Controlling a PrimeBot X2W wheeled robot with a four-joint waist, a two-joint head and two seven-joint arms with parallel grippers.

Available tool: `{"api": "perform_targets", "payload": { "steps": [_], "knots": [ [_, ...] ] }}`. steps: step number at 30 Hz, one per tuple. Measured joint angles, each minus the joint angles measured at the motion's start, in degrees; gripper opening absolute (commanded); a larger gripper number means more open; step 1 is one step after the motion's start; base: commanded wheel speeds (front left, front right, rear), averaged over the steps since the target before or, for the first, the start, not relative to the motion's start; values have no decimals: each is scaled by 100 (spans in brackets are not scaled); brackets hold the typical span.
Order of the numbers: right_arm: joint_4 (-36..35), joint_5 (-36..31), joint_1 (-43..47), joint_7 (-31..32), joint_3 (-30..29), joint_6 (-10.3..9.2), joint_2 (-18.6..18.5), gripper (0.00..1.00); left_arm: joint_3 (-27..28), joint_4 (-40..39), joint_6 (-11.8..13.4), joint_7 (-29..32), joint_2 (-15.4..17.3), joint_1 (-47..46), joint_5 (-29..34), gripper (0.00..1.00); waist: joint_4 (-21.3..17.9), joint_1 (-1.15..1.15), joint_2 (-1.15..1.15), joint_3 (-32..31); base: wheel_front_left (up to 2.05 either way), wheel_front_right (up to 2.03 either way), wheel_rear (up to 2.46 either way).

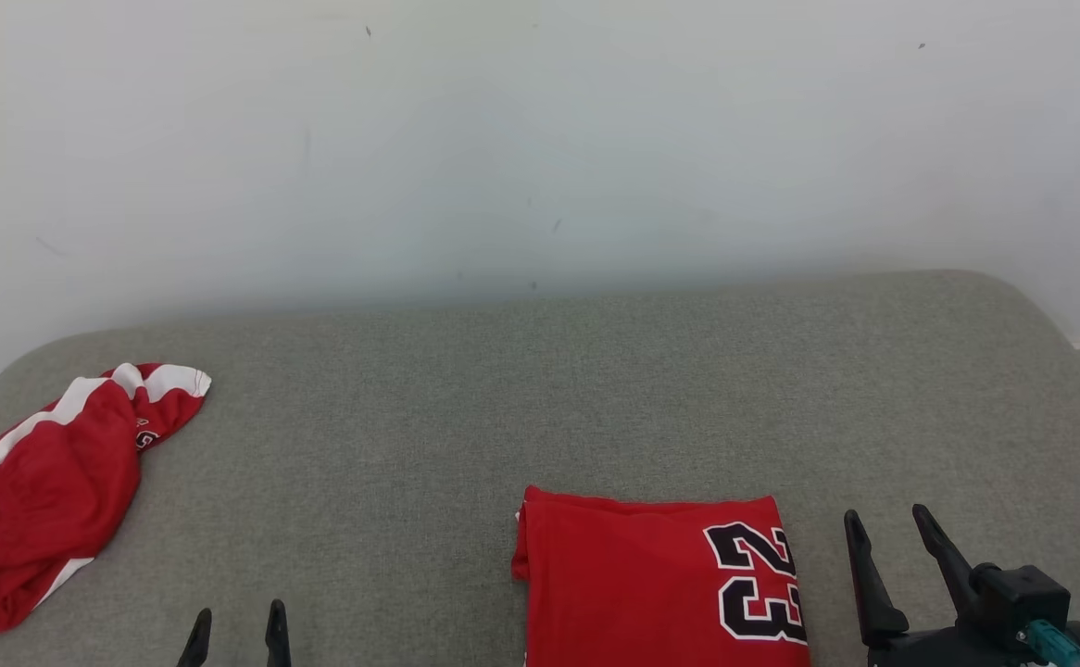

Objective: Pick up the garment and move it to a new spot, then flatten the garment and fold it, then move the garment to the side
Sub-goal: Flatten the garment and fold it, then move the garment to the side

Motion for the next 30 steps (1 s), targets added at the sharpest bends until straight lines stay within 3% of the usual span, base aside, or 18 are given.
{"api": "perform_targets", "payload": {
  "steps": [12,30],
  "knots": [
    [545,255,-73,-264,444,0,-281,100,291,337,-56,-1,4,-137,73,100,-96,0,0,-48,0,0,0],
    [800,376,-90,-398,486,0,-191,100,348,441,-87,-1,2,-49,77,100,-42,0,0,-57,0,0,0]
  ]
}}
